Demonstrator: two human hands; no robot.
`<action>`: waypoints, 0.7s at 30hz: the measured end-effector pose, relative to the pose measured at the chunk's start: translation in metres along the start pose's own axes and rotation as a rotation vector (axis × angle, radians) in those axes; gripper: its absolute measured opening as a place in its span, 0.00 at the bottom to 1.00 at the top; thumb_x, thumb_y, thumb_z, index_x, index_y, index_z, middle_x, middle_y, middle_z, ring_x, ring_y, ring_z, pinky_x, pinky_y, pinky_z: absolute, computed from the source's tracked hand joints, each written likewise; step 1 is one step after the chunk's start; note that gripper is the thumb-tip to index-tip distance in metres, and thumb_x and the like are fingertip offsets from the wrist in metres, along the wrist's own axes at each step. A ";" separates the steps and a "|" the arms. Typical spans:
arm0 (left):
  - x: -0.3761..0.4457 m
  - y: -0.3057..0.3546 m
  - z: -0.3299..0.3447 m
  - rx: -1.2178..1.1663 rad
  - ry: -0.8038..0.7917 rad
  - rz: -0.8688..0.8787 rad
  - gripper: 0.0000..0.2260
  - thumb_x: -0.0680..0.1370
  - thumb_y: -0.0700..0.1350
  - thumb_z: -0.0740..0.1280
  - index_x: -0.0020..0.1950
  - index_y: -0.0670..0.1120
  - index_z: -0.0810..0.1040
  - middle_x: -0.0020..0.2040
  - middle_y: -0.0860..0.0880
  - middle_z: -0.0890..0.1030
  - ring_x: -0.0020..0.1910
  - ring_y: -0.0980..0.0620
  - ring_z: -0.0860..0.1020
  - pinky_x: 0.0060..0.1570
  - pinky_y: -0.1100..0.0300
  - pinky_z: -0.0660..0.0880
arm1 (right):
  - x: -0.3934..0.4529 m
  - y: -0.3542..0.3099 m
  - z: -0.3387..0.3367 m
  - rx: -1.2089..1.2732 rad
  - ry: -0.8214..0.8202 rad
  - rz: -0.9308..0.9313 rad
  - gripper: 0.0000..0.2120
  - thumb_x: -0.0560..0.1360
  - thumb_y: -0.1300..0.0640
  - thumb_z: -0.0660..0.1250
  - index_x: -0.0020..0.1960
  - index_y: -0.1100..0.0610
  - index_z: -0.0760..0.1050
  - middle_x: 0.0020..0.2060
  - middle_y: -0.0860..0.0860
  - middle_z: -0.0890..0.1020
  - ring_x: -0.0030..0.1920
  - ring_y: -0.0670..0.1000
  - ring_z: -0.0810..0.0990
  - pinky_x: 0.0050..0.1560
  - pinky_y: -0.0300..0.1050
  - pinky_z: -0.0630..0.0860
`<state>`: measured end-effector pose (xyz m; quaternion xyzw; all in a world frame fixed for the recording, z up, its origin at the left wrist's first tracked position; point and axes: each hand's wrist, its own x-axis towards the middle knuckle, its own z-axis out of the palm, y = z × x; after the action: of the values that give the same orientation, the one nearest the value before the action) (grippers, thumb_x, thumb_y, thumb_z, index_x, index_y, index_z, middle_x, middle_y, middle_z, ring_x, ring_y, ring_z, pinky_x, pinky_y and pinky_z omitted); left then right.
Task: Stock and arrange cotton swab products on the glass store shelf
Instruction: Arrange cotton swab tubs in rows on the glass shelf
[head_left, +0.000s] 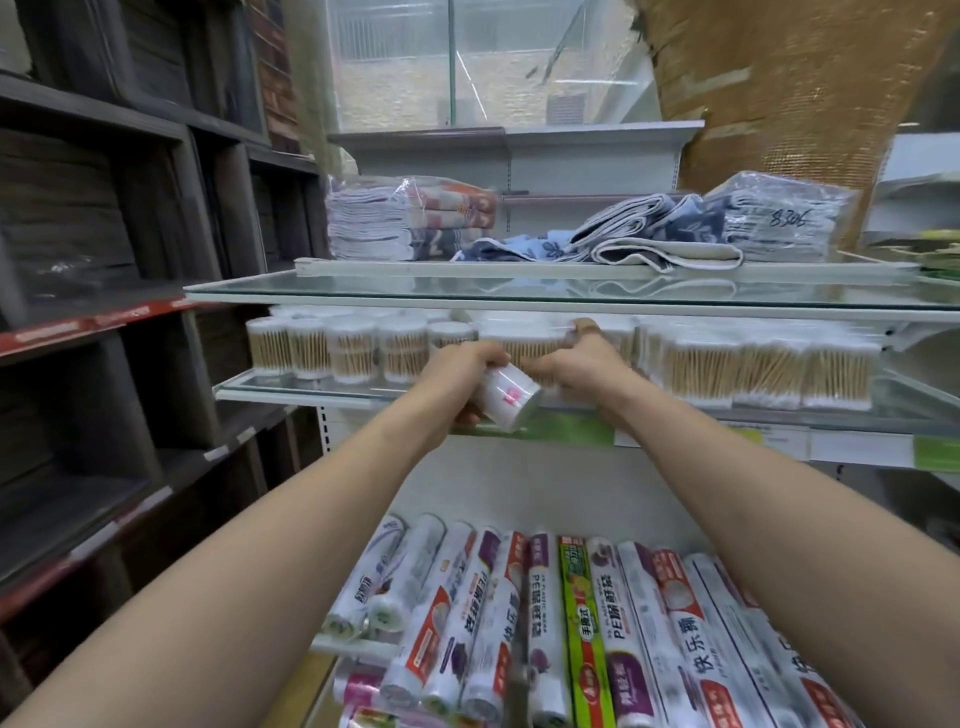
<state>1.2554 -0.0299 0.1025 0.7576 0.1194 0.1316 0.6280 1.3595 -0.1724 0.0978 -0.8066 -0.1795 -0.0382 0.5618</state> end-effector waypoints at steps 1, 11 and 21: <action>0.002 0.000 -0.002 0.014 -0.019 -0.002 0.06 0.76 0.49 0.69 0.45 0.46 0.78 0.36 0.46 0.79 0.28 0.50 0.76 0.22 0.64 0.66 | 0.001 -0.001 0.001 0.016 0.011 0.006 0.37 0.57 0.52 0.84 0.57 0.51 0.64 0.51 0.51 0.82 0.53 0.54 0.83 0.59 0.56 0.79; 0.018 0.014 -0.011 0.118 -0.244 -0.128 0.09 0.71 0.47 0.71 0.48 0.46 0.77 0.29 0.49 0.76 0.22 0.53 0.68 0.20 0.64 0.55 | 0.000 -0.007 0.011 0.026 0.050 0.030 0.31 0.62 0.60 0.81 0.60 0.56 0.68 0.50 0.56 0.82 0.50 0.56 0.82 0.48 0.51 0.82; 0.021 0.015 -0.016 0.141 -0.254 -0.130 0.09 0.71 0.46 0.73 0.49 0.47 0.77 0.28 0.49 0.78 0.18 0.52 0.71 0.21 0.66 0.53 | -0.001 -0.005 0.009 -0.021 0.077 0.042 0.43 0.47 0.46 0.79 0.58 0.52 0.67 0.50 0.54 0.82 0.51 0.57 0.82 0.54 0.56 0.81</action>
<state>1.2700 -0.0104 0.1214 0.8010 0.0966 -0.0148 0.5906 1.3561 -0.1627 0.0987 -0.8138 -0.1406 -0.0594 0.5607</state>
